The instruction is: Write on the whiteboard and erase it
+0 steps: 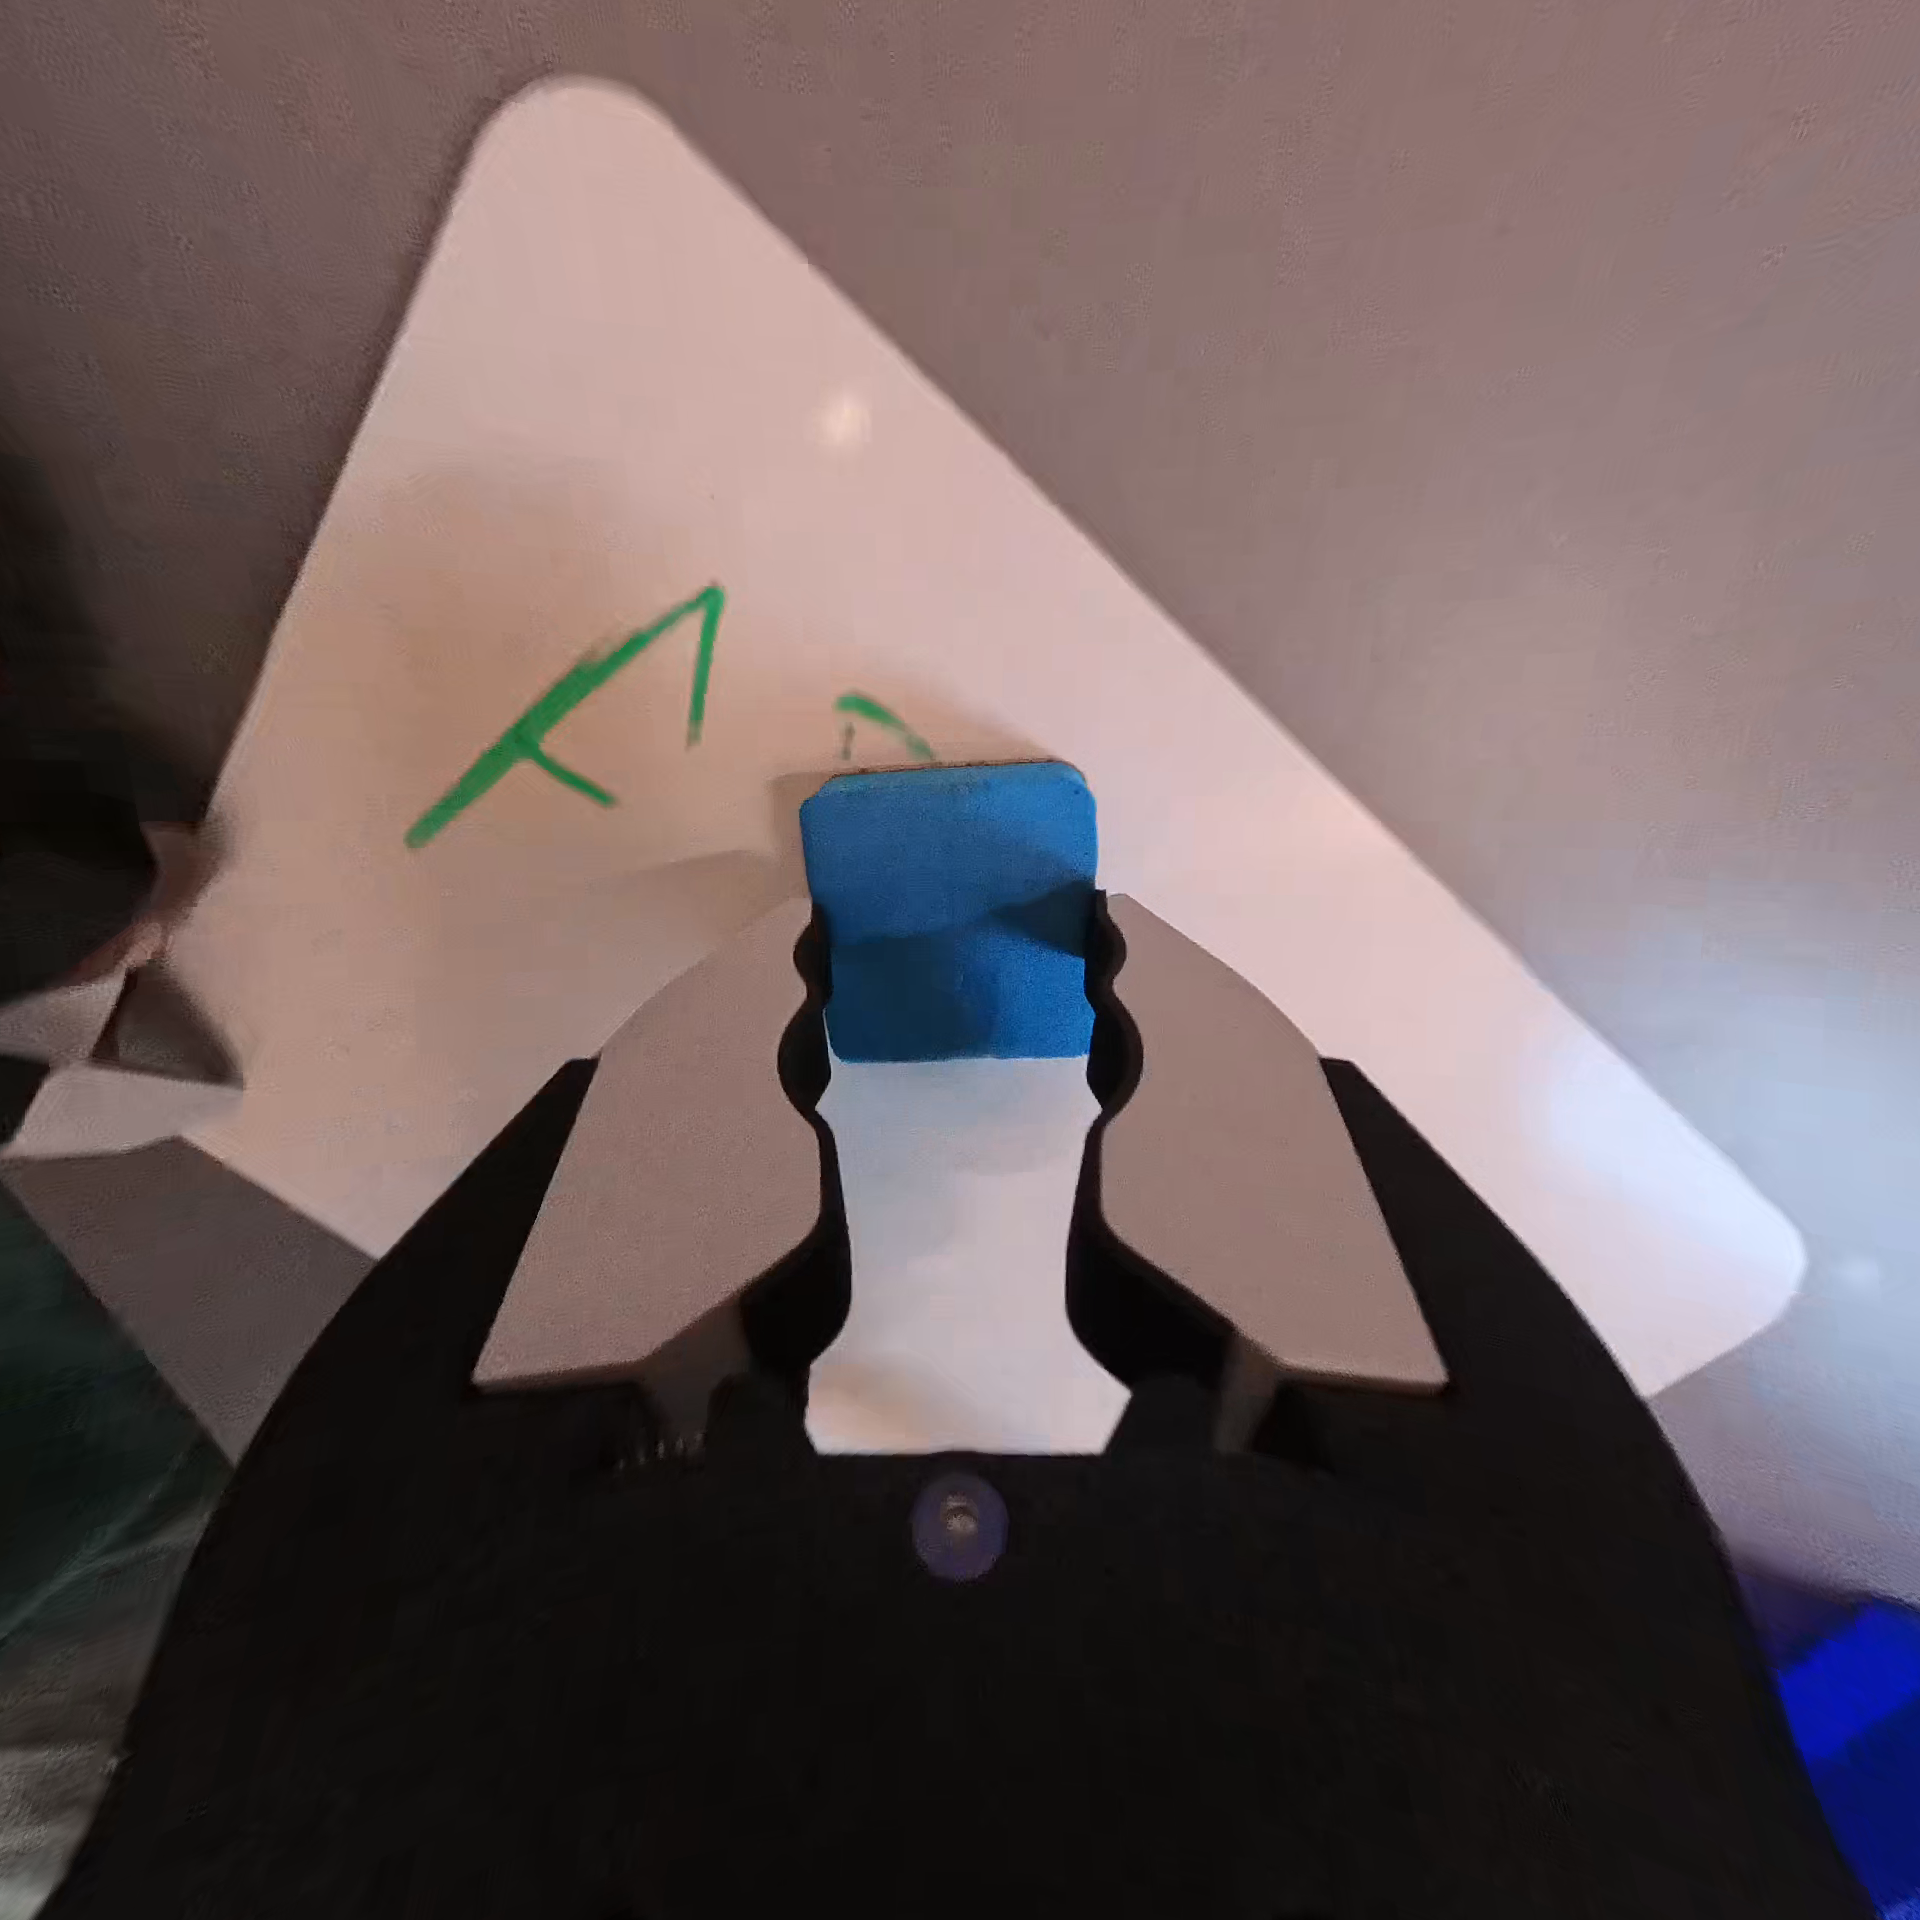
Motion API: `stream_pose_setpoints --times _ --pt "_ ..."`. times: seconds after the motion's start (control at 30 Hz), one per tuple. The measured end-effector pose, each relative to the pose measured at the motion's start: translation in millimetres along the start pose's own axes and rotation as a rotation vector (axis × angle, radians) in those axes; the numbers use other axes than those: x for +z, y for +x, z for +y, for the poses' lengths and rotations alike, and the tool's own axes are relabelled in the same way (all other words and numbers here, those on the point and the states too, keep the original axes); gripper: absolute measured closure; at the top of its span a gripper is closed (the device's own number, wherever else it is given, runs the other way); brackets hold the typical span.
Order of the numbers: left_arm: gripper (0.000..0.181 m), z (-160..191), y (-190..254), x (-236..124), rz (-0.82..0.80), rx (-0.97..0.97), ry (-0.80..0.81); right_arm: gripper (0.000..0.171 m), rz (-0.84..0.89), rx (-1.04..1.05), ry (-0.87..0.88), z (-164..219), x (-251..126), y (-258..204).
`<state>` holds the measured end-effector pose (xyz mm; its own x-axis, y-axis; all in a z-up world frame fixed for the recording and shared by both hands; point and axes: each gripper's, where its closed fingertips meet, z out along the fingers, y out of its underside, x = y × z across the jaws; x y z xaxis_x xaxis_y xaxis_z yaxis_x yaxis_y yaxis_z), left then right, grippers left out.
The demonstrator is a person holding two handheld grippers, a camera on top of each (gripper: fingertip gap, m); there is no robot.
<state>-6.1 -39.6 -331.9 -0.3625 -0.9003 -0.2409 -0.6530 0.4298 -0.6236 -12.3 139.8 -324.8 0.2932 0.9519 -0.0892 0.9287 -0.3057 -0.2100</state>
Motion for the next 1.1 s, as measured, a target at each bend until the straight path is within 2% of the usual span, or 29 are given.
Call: stream_pose_setpoints --times 0.07,0.13,0.17,0.23,0.3,0.37,0.43,0.5,0.57,0.6,0.67,0.73,0.8,0.87,0.93,1.0,1.03,1.1 --pt "0.181 -0.3 1.2 -0.1 0.01 -0.003 0.005 0.123 -0.045 -0.144 0.019 -24.4 8.9 -39.1" --pt "0.181 -0.5 1.8 -0.1 0.01 -0.002 0.005 0.123 -0.09 -0.28 -0.045 -9.2 9.0 -75.7" --pt "0.181 -0.5 1.7 -0.2 0.009 -0.001 0.005 0.123 -0.101 -0.269 -0.07 2.6 6.4 -73.9" --pt "0.181 -0.3 1.7 -0.3 0.011 -0.002 0.006 0.124 -0.06 -0.147 -0.098 9.5 1.7 -34.9" --pt "0.181 -0.3 1.7 -0.3 0.012 -0.001 0.008 0.124 -0.023 -0.118 -0.053 -15.8 4.8 -11.9" --pt "0.181 -0.5 2.5 -0.2 0.021 -0.008 0.015 0.123 -0.075 -0.225 -0.015 -36.1 12.4 -46.0" --pt "0.181 -0.1 2.5 -0.7 0.019 -0.008 0.012 0.123 -0.144 -0.342 -0.081 -12.7 10.6 -84.1" --pt "0.181 0.0 2.7 -0.8 0.02 -0.007 0.014 0.124 -0.147 -0.274 -0.128 9.1 4.7 -70.8" --pt "0.181 -0.2 2.8 -0.6 0.022 -0.005 0.012 0.124 -0.052 -0.181 -0.122 -3.2 4.0 -27.0" --pt "0.181 -0.4 2.9 -0.5 0.021 -0.005 0.015 0.124 -0.045 -0.174 -0.094 -18.9 6.9 -21.9" --pt "0.181 -0.5 3.4 -0.5 0.025 -0.009 0.019 0.123 -0.095 -0.295 -0.074 -36.1 13.7 -55.7" --pt "0.181 -0.4 3.4 -0.7 0.021 -0.008 0.015 0.124 -0.147 -0.424 -0.155 -12.8 11.5 -88.0" --pt "0.181 -0.2 3.6 -0.9 0.021 -0.007 0.014 0.124 -0.14 -0.331 -0.188 -2.3 7.6 -67.5" --pt "0.181 -0.3 3.6 -0.9 0.02 -0.004 0.014 0.124 -0.066 -0.249 -0.15 -23.2 9.2 -31.2" --pt "0.181 -0.3 4.0 -1.0 0.021 -0.003 0.016 0.124 -0.096 -0.327 -0.104 -42.6 15.1 -51.7" --pt "0.181 -0.2 4.0 -1.2 0.018 -0.003 0.013 0.124 -0.164 -0.46 -0.166 -23.6 14.3 -89.7" --pt "0.181 -0.1 4.1 -1.2 0.018 -0.004 0.012 0.124 -0.176 -0.471 -0.203 -11.3 11.6 -91.1" --pt "0.181 -0.3 4.3 -1.4 0.019 -0.006 0.011 0.124 -0.115 -0.351 -0.235 -12.7 9.4 -55.9"
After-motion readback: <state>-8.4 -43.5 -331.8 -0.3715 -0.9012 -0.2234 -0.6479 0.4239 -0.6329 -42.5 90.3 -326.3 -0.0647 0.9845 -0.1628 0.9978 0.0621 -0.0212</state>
